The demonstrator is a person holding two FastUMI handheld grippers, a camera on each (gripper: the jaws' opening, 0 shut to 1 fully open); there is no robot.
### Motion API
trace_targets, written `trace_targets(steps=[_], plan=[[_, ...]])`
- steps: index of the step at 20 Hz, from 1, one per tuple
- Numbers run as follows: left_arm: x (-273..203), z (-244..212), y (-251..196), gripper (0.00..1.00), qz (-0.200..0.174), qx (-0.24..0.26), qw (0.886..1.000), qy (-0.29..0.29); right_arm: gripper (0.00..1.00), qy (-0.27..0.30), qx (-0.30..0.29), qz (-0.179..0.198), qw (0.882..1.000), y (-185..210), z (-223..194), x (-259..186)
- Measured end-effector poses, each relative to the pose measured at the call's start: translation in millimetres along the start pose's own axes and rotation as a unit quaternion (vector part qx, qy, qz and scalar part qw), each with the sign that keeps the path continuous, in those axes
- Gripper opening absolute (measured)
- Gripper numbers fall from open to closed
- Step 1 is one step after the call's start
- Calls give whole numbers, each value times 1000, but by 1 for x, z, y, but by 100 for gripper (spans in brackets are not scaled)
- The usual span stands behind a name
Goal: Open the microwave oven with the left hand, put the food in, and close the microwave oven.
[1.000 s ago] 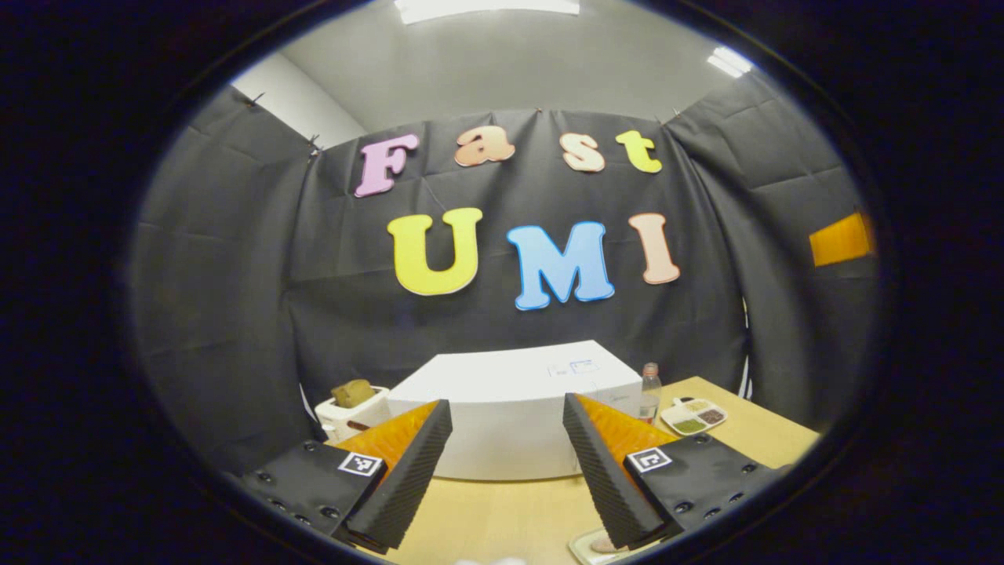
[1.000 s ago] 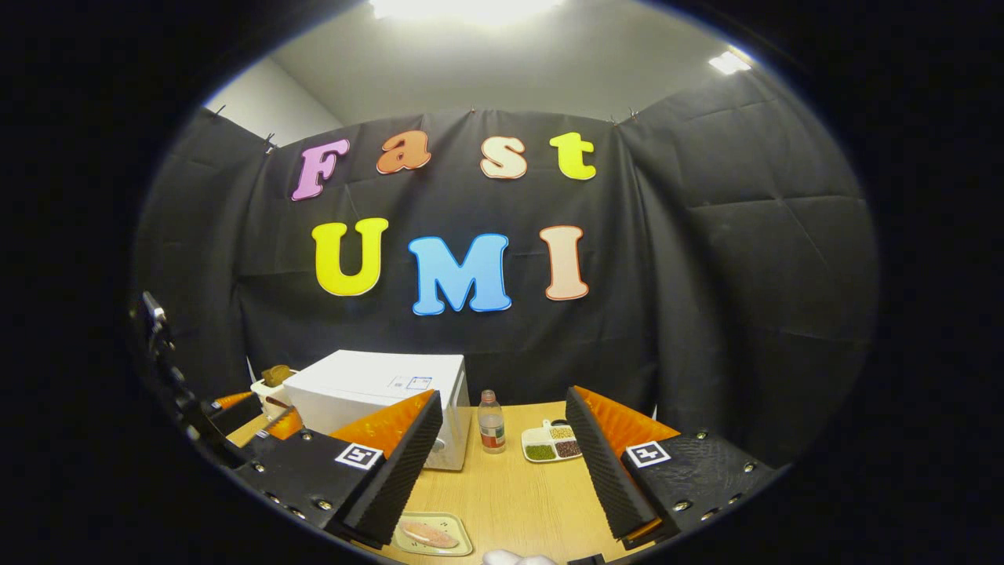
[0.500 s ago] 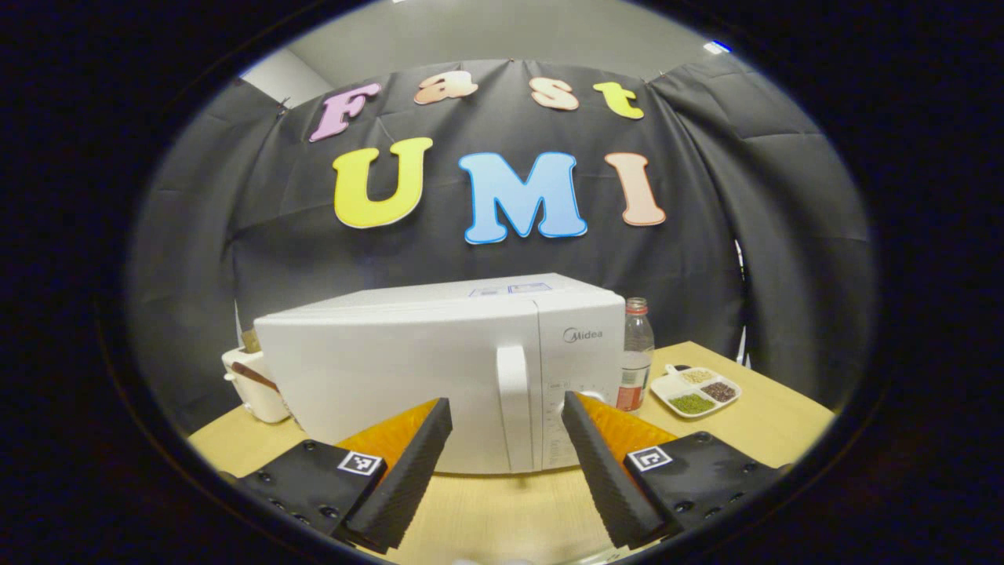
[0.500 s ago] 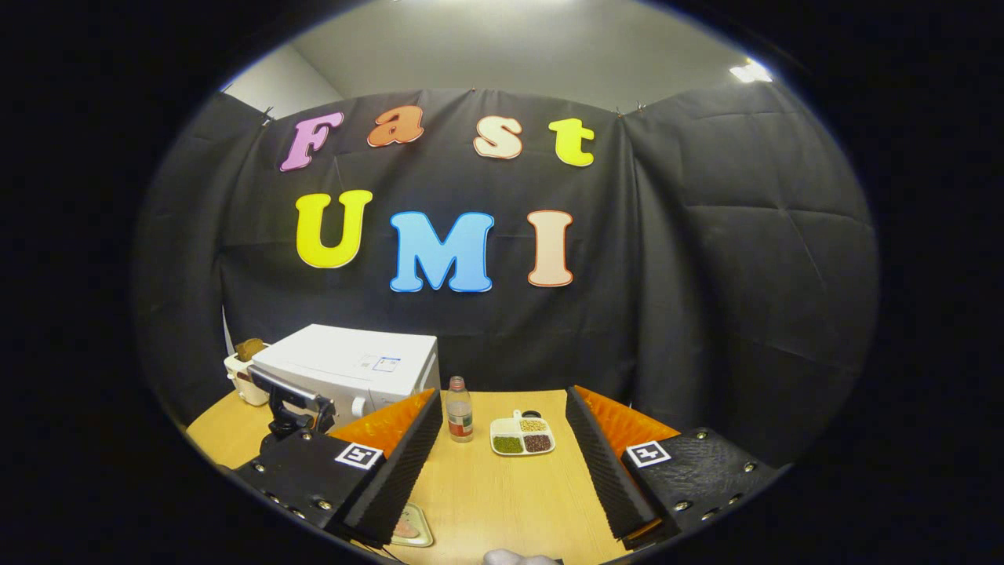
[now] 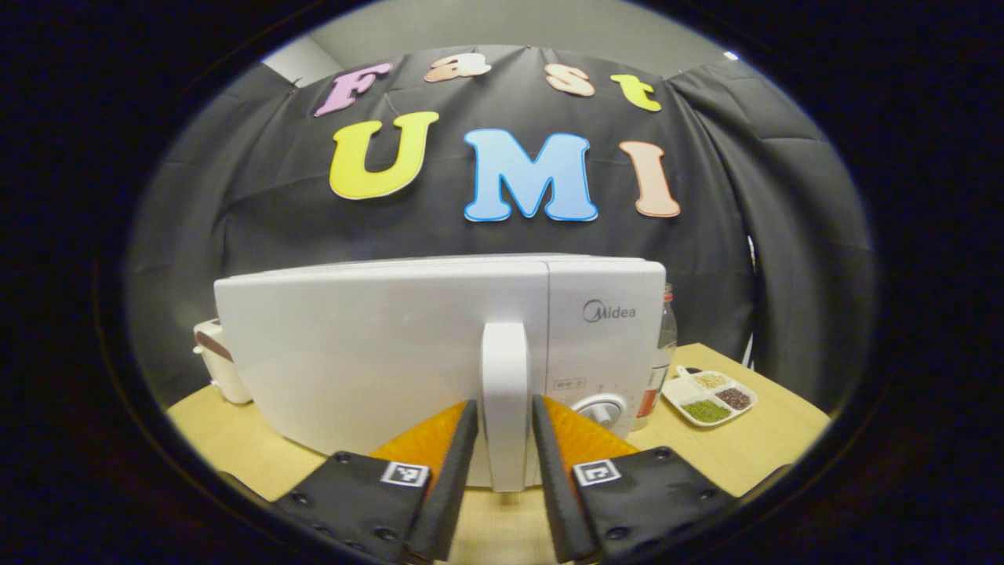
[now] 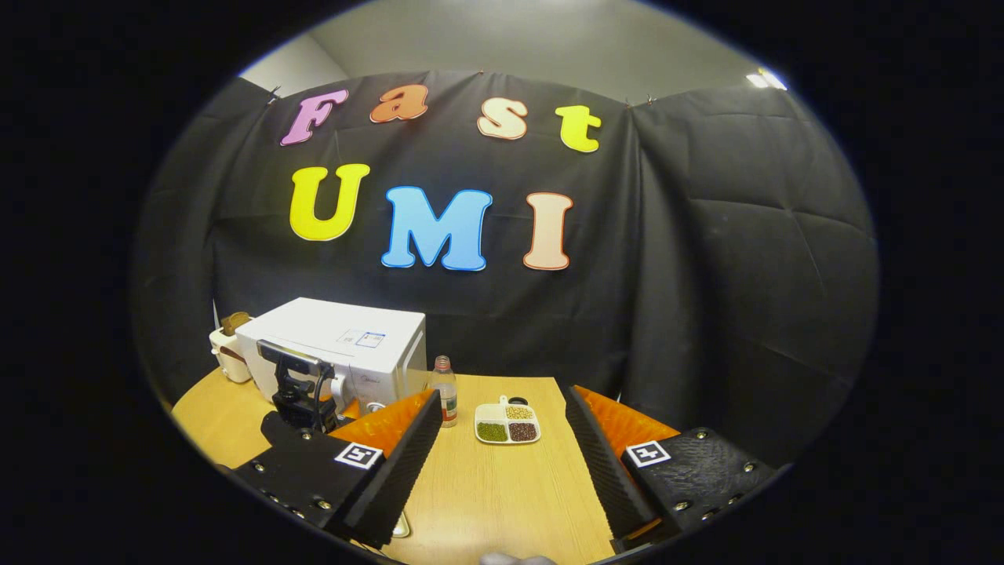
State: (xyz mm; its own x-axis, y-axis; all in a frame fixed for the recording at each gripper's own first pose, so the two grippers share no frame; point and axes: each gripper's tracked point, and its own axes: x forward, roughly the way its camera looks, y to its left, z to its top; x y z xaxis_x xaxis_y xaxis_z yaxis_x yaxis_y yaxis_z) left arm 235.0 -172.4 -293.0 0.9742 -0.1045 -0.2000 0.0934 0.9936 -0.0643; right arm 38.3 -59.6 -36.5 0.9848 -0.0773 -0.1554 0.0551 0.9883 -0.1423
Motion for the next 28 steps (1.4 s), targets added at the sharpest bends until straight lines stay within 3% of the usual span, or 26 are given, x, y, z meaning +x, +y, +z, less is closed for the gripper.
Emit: trace_targets(steps=[1, 5, 11, 18, 22, 26, 28], plan=[[3, 0, -1, 45, -4, -2, 1000, 0, 97, 1, -3, 2, 1000, 2, -1, 0], [-1, 2, 3, 33, -15, -2, 1000, 4, 97, -1, -1, 12, 1000, 11, -3, 3], [-2, 1, 4, 23, -25, 0, 1000, 7, 97, 2, -3, 18, 1000, 18, -8, -1], [-11, -3, 6, 16, -41, -9, 999, 31, 97, 8, -2, 24, 1000, 19, -14, -13], [-78, -10, 21, 16, -42, 9, 999, 11, 97, 7, -1, 36, 999, 26, -14, -19], [-144, -26, 53, 16, -43, 11, 999, 27, 97, 16, 6, 65, 998, 47, -22, -25], [-172, -30, 71, 22, -37, 26, 999, 30, 97, 16, 14, 79, 997, 61, -22, -30]])
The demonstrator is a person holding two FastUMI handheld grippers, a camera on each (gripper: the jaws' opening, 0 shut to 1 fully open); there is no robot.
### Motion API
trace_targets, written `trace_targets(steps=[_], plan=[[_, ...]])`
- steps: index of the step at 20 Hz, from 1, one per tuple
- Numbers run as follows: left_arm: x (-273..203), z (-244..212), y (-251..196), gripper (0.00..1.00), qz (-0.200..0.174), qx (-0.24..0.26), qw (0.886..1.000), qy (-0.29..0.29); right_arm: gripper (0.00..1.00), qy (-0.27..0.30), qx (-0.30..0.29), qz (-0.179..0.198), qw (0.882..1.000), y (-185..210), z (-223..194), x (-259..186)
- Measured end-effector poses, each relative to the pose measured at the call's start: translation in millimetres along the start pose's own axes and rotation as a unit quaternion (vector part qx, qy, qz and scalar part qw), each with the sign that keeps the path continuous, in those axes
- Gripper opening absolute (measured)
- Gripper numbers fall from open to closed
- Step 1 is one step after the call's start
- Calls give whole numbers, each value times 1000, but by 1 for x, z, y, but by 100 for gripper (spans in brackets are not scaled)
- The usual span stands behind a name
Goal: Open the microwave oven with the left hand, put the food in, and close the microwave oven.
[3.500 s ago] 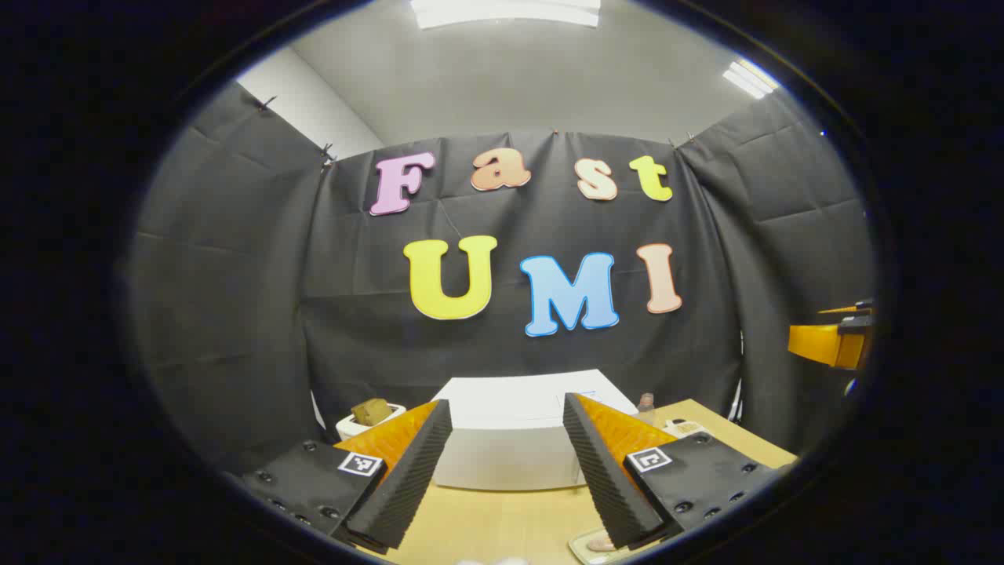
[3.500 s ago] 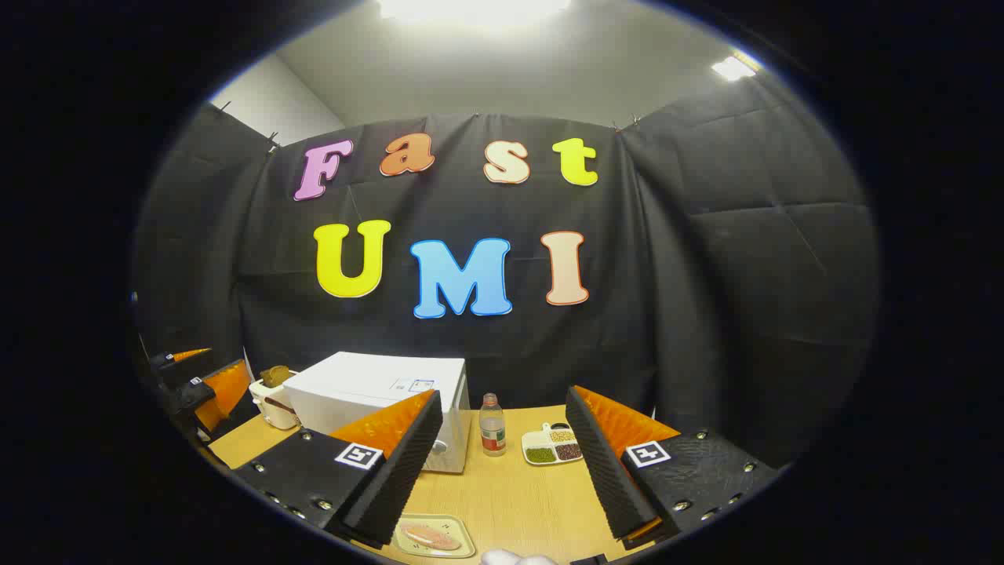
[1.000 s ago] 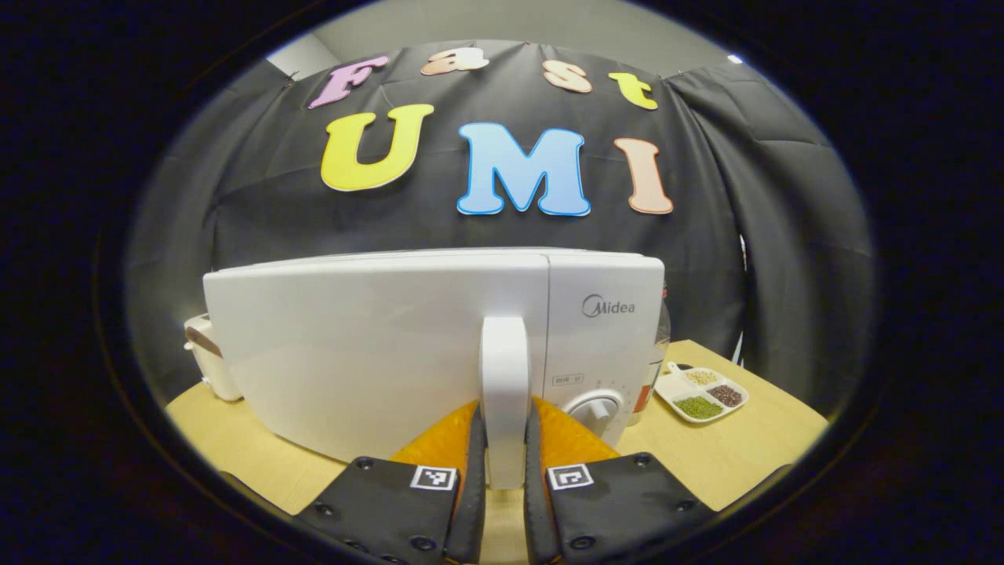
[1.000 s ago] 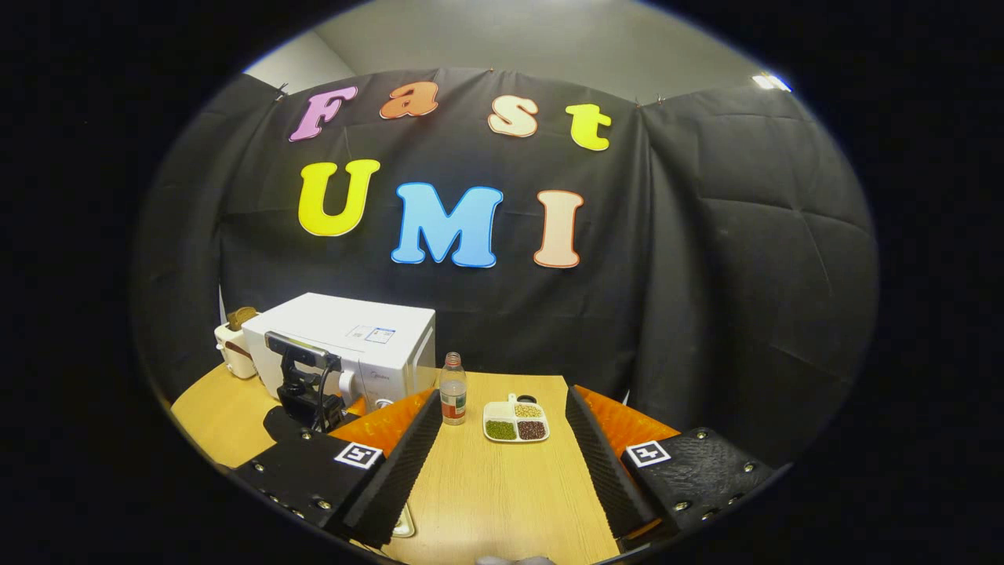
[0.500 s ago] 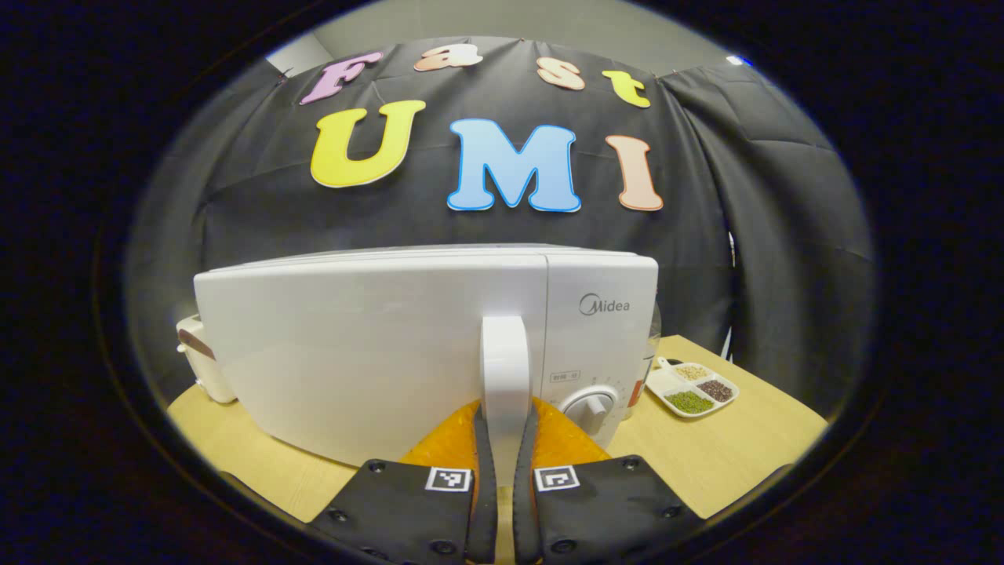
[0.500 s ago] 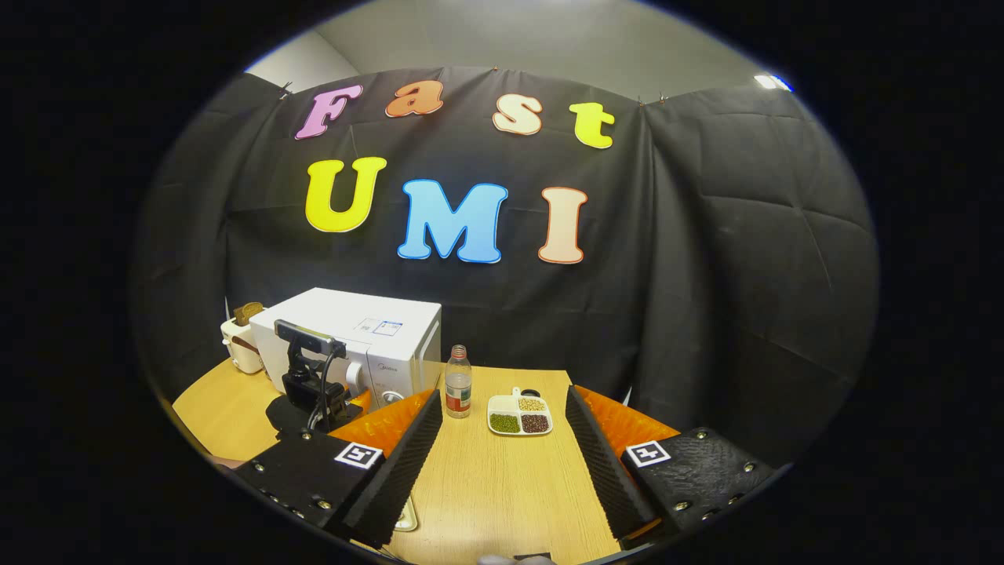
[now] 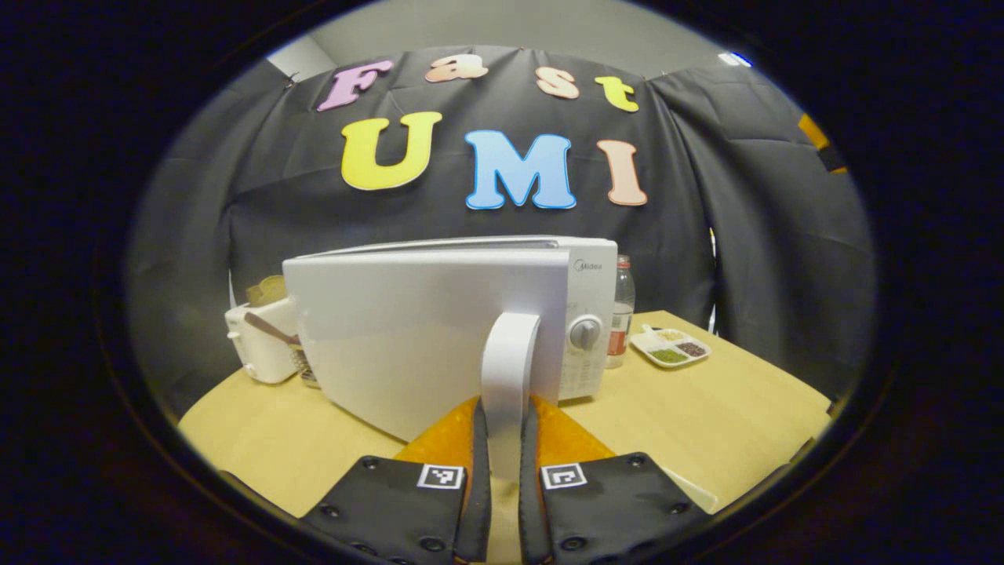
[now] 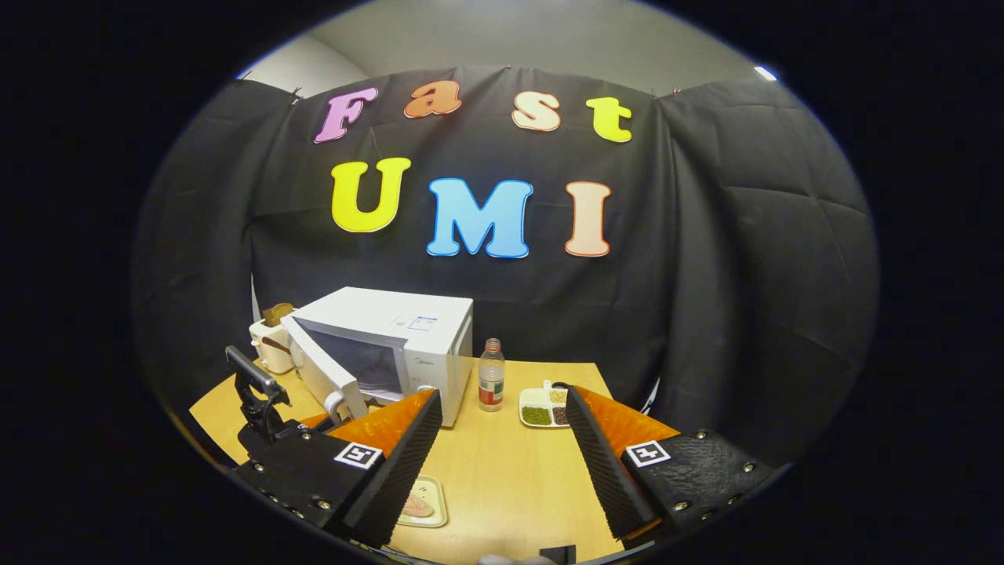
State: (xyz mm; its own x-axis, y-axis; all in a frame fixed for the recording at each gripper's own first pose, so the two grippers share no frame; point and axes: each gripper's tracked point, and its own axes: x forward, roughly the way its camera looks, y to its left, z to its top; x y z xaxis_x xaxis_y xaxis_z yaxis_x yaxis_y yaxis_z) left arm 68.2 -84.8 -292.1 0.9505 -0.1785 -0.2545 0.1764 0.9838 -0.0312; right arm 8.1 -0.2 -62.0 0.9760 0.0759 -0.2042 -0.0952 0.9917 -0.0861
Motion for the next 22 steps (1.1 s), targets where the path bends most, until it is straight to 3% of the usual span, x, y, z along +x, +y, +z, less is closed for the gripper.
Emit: trace_targets(steps=[8, 10, 14, 17, 18, 22], plan=[[-68, -14, 59, 34, 52, 8, 999, 13, 97, -2, -4, 38, 999, 47, -5, -13], [-81, -9, 81, 51, 72, 22, 997, -5, 97, -1, -6, 46, 999, 57, -6, -13], [-98, -8, 111, 99, 90, 17, 996, -14, 97, -2, -20, 62, 998, 79, -6, -12], [-115, -5, 136, 100, 121, 24, 992, -17, 96, -1, -21, 77, 997, 98, -9, -13], [-122, -7, 144, 95, 127, 25, 991, -17, 97, 0, -26, 81, 996, 103, -10, -13], [-148, -15, 182, 98, 151, 27, 988, -13, 97, 9, -33, 101, 994, 124, -21, -11]])
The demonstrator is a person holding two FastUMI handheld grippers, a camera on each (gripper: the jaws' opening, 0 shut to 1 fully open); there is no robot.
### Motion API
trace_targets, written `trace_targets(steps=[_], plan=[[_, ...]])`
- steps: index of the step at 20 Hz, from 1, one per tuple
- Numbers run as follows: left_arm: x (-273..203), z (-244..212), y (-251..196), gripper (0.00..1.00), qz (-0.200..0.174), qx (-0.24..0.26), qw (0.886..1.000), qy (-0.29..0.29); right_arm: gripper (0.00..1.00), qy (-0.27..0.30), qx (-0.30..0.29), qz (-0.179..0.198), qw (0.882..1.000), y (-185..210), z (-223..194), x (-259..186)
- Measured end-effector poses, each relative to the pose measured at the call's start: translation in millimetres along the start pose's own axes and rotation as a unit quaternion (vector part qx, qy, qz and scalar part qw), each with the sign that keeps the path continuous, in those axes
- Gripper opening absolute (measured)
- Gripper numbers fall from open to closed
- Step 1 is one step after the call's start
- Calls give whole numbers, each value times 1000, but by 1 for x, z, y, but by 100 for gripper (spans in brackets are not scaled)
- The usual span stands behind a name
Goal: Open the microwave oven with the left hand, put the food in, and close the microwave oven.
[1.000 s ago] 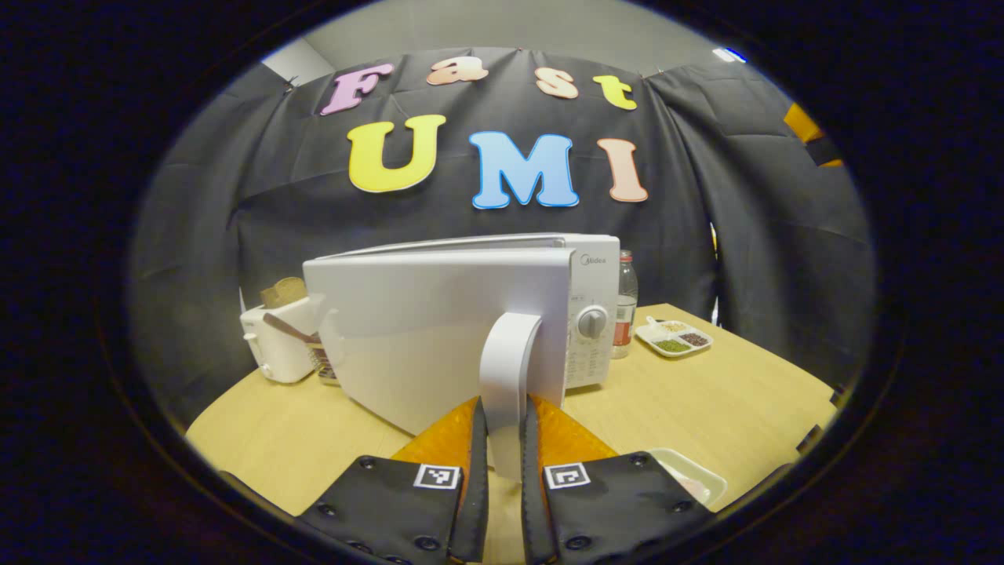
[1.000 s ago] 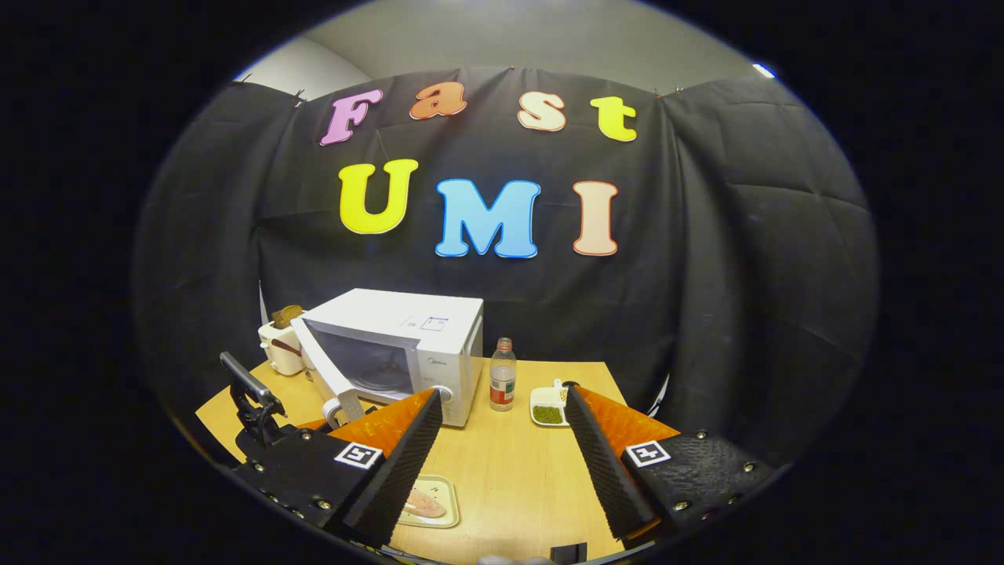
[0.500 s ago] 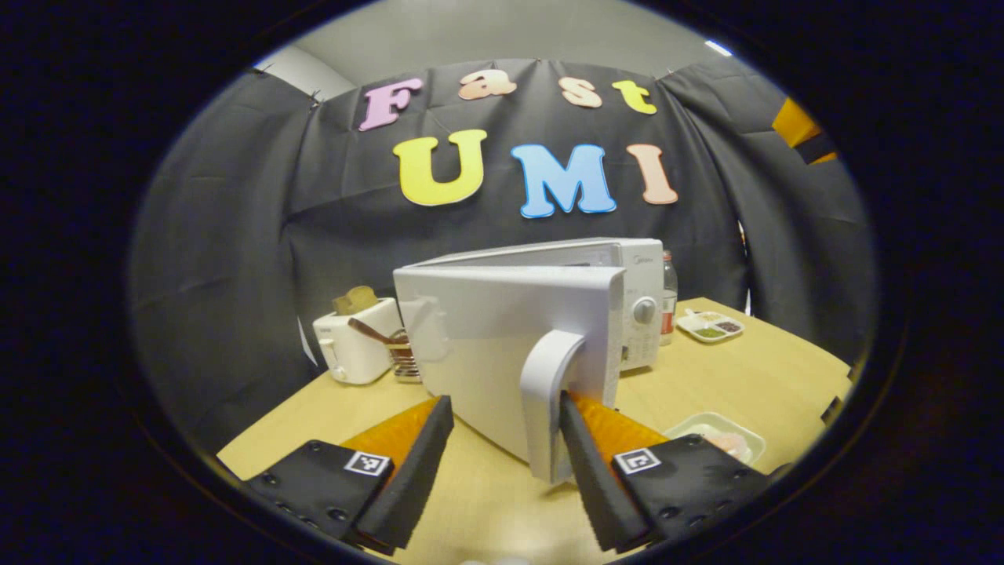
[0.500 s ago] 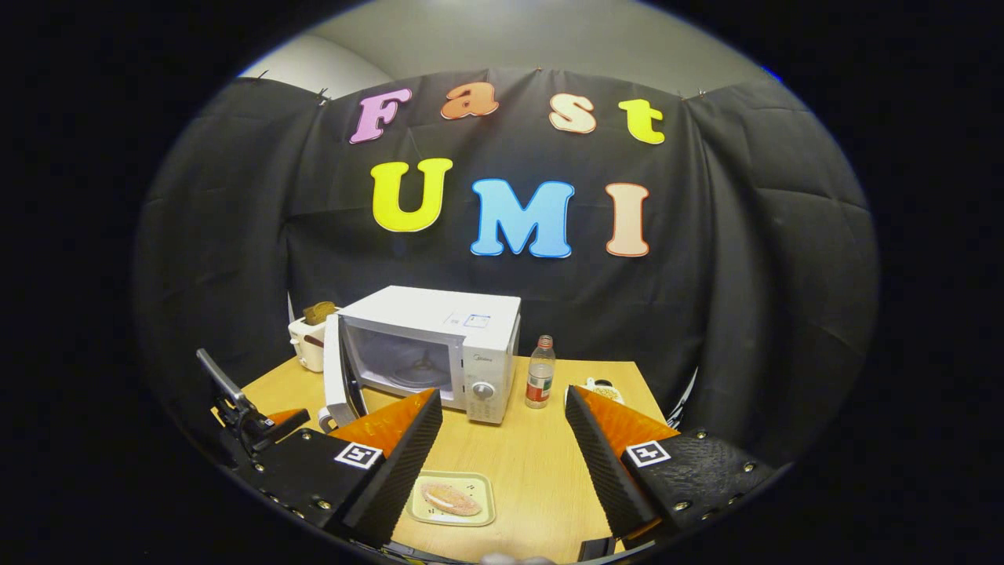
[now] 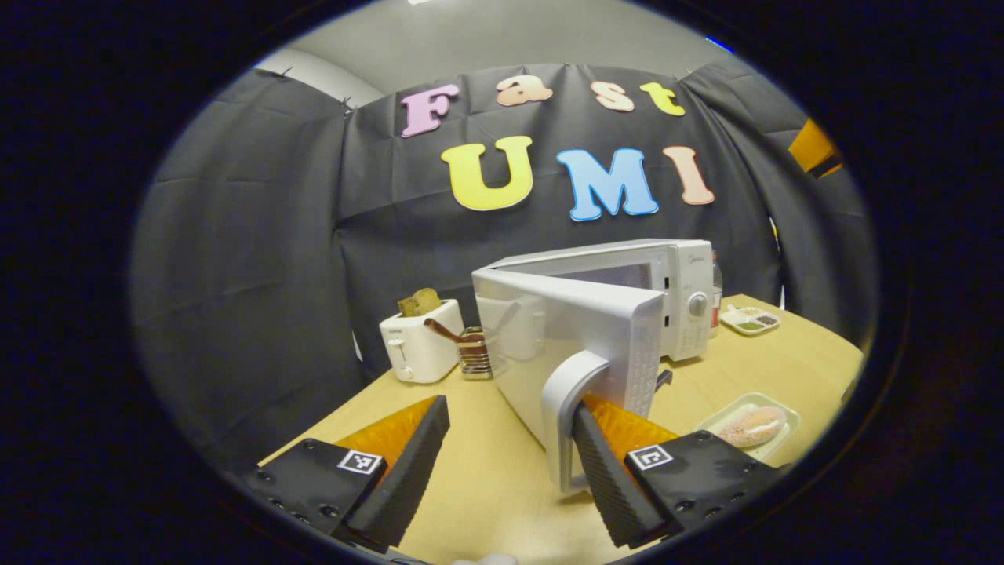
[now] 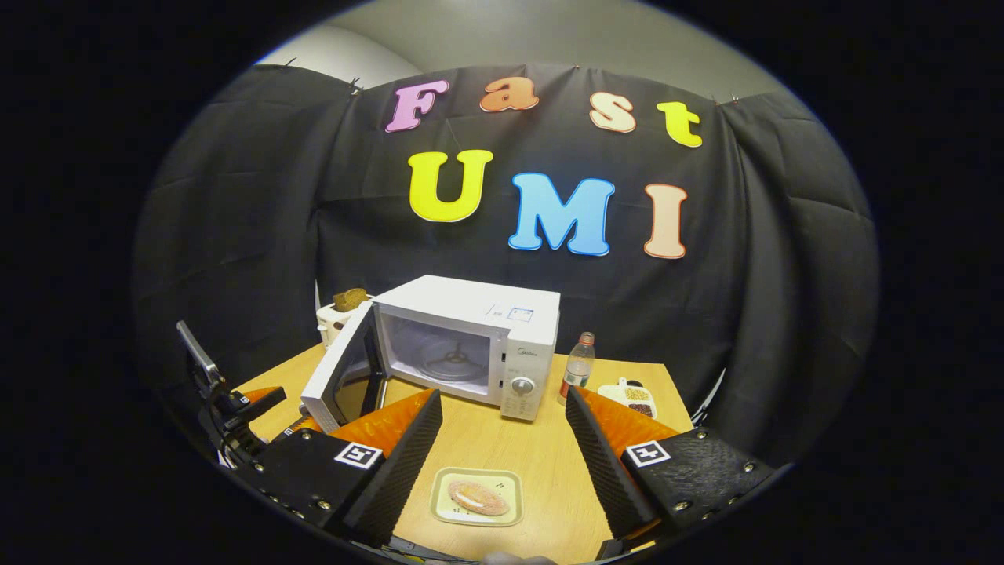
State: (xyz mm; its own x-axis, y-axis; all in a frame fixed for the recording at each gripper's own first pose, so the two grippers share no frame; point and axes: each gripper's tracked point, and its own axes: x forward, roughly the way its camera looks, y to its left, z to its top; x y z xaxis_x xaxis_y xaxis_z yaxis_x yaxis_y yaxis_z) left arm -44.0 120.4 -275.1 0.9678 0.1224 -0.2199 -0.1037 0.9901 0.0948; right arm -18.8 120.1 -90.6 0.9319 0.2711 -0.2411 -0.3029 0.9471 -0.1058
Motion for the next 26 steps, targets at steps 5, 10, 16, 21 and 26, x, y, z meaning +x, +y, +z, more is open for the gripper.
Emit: trace_targets(steps=[5, 10, 16, 21, 26], plan=[[-13, -9, 33, 100, 15, -21, 999, 20, 97, 8, 11, 29, 999, 26, -9, 5], [-32, -17, 68, 97, 48, 26, 998, 18, 97, 10, 19, 44, 999, 37, -14, 7], [-48, -19, 106, 99, 76, 53, 995, 27, 97, 17, 3, 42, 999, 23, -42, 19], [-72, 8, 121, 100, 90, 40, 995, 31, 97, 62, -45, 57, 995, 9, -113, 38], [-96, 71, 94, 100, 74, 26, 997, 8, 98, 116, -126, 82, 982, 9, -192, 54]])
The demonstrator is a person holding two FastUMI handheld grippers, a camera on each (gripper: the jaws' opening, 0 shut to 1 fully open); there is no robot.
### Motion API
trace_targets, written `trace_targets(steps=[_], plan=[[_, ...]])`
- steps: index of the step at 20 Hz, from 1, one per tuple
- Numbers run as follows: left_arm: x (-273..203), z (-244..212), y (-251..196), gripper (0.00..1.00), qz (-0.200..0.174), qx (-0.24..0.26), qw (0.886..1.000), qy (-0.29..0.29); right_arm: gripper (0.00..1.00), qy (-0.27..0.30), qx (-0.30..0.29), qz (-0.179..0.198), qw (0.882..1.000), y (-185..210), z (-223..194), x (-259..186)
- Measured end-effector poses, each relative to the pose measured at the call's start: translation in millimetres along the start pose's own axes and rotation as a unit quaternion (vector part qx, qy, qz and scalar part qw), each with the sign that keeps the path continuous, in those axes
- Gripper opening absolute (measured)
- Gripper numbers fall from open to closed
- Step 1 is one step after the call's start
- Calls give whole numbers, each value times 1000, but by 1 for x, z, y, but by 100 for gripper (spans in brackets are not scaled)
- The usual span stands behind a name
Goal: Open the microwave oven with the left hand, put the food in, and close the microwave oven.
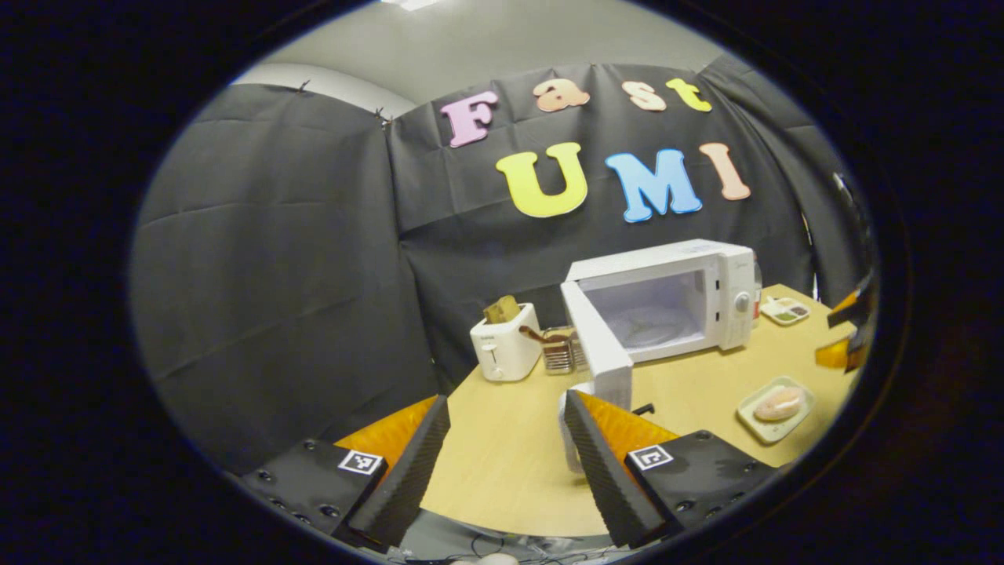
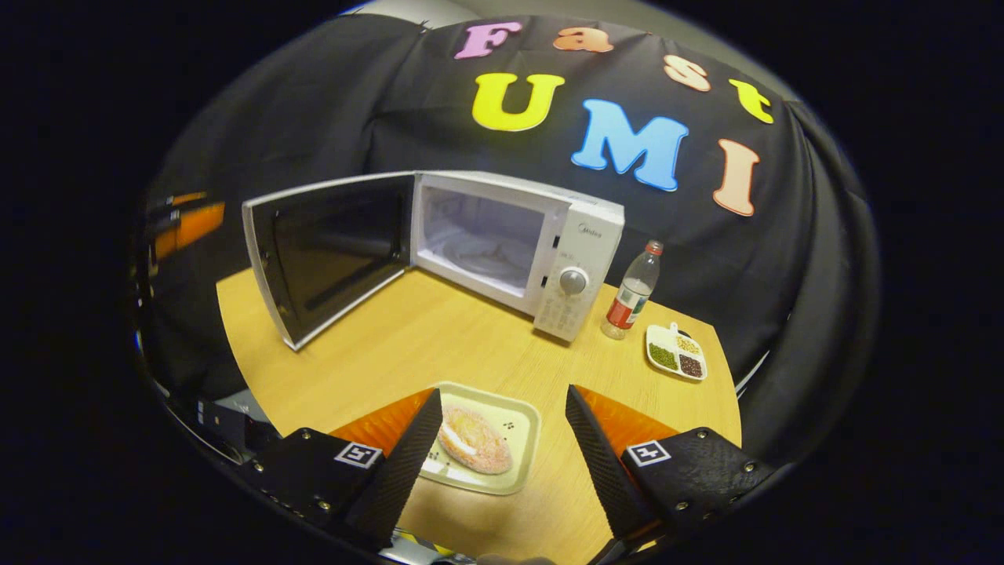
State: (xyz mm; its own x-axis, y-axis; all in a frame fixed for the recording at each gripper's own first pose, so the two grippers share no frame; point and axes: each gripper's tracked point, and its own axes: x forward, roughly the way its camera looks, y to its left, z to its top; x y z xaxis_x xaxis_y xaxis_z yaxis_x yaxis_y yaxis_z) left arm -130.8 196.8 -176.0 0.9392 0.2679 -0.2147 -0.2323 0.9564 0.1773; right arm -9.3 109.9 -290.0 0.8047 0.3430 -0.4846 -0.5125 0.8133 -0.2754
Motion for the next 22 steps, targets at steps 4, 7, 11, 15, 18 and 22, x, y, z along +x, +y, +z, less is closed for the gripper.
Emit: trace_targets(steps=[4, 7, 11, 15, 18, 22], plan=[[-5, 53, -37, 100, -27, -25, 999, -21, 97, 34, -80, 35, 996, 17, -43, 30], [5, 81, -59, 100, -43, -17, 998, -39, 97, 44, -114, 55, 991, 29, -54, 45], [16, 99, -82, 100, -62, -13, 997, -48, 97, 57, -121, 64, 989, 31, -60, 64], [24, 104, -91, 95, -71, -8, 996, -48, 96, 83, -118, 75, 987, 30, -72, 75], [30, 105, -90, 98, -71, -3, 996, -47, 88, 91, -110, 77, 987, 27, -71, 75], [37, 104, -81, 100, -65, 5, 997, -45, 71, 104, -94, 84, 987, 29, -70, 78]])
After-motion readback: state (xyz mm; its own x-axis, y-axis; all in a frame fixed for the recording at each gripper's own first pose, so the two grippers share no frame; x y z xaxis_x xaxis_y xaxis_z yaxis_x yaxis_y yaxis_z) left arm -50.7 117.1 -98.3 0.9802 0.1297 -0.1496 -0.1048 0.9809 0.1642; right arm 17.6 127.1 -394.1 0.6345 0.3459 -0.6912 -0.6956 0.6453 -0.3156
